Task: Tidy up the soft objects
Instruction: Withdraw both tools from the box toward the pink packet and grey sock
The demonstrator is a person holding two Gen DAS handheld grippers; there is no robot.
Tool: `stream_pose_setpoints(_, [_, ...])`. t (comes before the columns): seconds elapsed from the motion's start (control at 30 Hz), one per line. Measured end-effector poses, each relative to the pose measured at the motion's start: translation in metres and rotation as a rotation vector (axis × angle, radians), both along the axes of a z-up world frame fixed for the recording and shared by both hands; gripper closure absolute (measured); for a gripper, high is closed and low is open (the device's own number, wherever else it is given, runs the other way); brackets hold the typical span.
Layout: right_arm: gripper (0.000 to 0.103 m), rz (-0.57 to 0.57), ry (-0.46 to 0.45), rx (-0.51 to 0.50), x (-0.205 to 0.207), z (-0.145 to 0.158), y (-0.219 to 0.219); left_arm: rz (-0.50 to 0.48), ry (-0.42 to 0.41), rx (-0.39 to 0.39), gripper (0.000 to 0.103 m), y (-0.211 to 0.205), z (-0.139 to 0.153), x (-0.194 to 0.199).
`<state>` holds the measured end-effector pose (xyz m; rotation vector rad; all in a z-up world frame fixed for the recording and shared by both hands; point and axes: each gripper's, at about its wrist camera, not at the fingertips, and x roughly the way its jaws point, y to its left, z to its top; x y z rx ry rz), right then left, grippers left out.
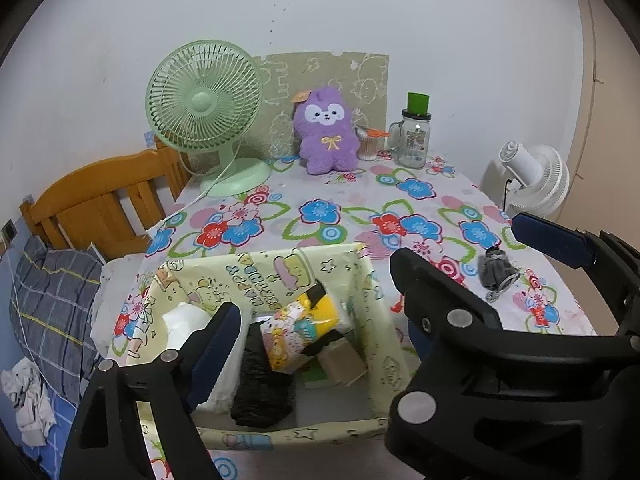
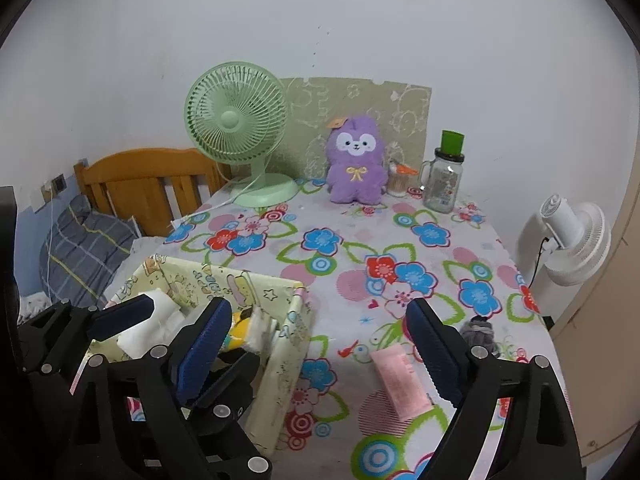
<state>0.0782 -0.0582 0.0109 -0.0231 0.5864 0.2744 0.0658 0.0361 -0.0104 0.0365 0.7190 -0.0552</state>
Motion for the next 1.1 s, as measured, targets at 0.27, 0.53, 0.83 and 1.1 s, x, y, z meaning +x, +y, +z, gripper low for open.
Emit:
stream_pose_setpoints(0.27, [0.008,-0.008,-0.016,0.013,-0.007,0.007,-0.019,-0.006,-0.023,-0.009,0.014,-0.016,0.008,-0.006])
stream_pose_setpoints(0.53, [0.006,-0.017,-0.035,0.023,-0.013,0.014,-0.037,-0.012,-0.047,0.004,0.014,-0.034,0.018,-0.011])
stream_pose_setpoints(0.83, [0.005,-0.038,-0.056,0.028,-0.021,0.021,-0.061,-0.034,-0.061,0.002,0.014,-0.056,0.025,-0.017])
stream_pose_setpoints(1.1, [0.004,-0.059,-0.065,0.035,-0.027,0.023,-0.081,-0.054,-0.071,0.002,0.013,-0.077,0.029,-0.02])
